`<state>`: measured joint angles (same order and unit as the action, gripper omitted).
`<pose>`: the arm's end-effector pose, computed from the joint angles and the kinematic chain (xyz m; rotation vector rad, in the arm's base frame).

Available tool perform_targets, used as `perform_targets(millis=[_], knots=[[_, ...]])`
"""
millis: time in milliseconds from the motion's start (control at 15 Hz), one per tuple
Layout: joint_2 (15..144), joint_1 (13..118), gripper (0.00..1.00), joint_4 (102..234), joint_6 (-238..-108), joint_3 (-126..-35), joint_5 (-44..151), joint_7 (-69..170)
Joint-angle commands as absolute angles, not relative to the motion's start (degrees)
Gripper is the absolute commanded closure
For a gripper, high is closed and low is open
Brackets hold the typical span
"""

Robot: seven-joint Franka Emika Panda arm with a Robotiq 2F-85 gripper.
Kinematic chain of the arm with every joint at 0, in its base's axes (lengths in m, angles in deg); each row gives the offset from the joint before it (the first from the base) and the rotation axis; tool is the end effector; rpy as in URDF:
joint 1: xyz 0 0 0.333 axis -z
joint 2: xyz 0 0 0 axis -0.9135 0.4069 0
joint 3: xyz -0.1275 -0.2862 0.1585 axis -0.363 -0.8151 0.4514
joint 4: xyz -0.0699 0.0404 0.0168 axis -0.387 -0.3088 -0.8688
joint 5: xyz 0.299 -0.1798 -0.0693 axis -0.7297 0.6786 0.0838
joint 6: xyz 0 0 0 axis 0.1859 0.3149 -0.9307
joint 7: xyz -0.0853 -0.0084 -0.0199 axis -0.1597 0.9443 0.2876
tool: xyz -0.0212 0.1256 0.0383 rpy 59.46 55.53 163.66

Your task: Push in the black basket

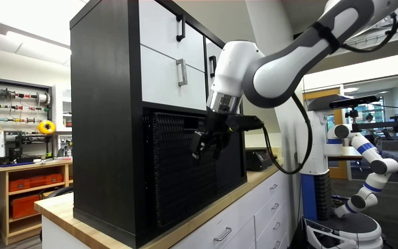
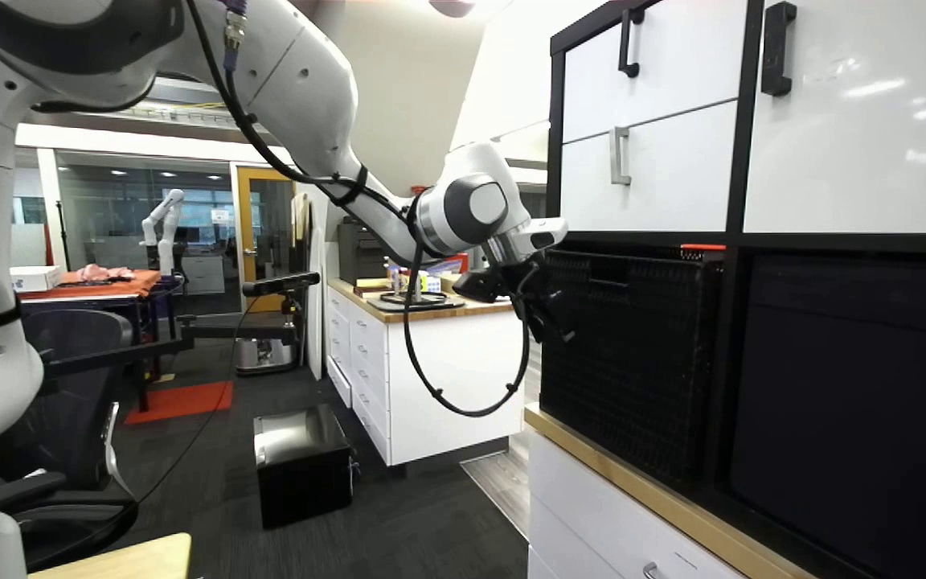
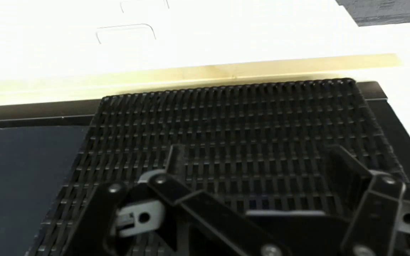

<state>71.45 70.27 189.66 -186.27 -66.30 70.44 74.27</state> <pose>0.6010 0.0622 0.4710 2.9612 -0.2076 0.7376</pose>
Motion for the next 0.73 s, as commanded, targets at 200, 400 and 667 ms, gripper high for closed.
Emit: perform_targets(millis=[200, 400, 667], knots=[[58.11, 64.21, 0.00, 192.85, -168.99, -69.90, 63.61, 70.75], [54.30, 63.66, 0.00, 193.09, -161.94, -69.31, 63.17, 70.11], [55.34, 63.75, 0.00, 191.20, -160.51, -68.78, 64.58, 70.90]])
